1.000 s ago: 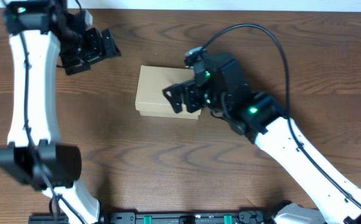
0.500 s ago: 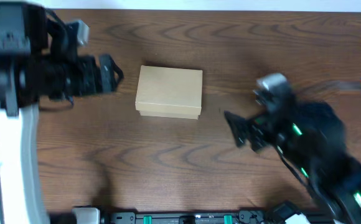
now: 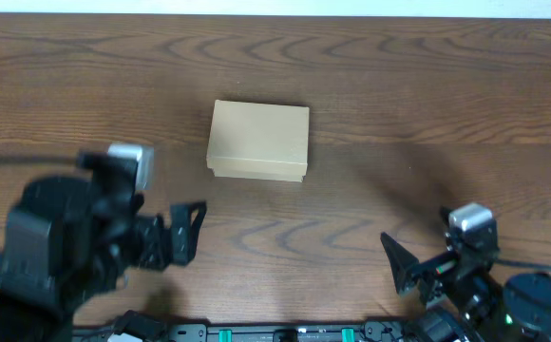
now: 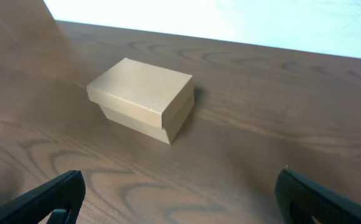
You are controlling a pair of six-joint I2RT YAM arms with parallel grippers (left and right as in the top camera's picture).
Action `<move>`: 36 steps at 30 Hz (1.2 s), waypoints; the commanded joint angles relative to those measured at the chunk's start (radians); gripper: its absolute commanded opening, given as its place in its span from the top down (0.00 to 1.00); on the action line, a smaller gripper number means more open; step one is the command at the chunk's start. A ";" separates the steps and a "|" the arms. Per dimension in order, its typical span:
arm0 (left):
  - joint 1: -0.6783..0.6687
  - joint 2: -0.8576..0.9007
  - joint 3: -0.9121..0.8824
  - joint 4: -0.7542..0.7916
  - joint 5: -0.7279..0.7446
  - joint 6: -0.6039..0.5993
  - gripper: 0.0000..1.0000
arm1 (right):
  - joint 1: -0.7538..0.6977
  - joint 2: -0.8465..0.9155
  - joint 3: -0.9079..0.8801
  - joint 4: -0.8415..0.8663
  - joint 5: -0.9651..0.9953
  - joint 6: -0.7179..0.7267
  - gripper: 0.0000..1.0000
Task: Pack container
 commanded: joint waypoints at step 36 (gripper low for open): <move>-0.006 -0.293 -0.267 -0.090 -0.129 -0.005 0.04 | -0.008 -0.103 -0.109 -0.017 0.012 0.142 0.01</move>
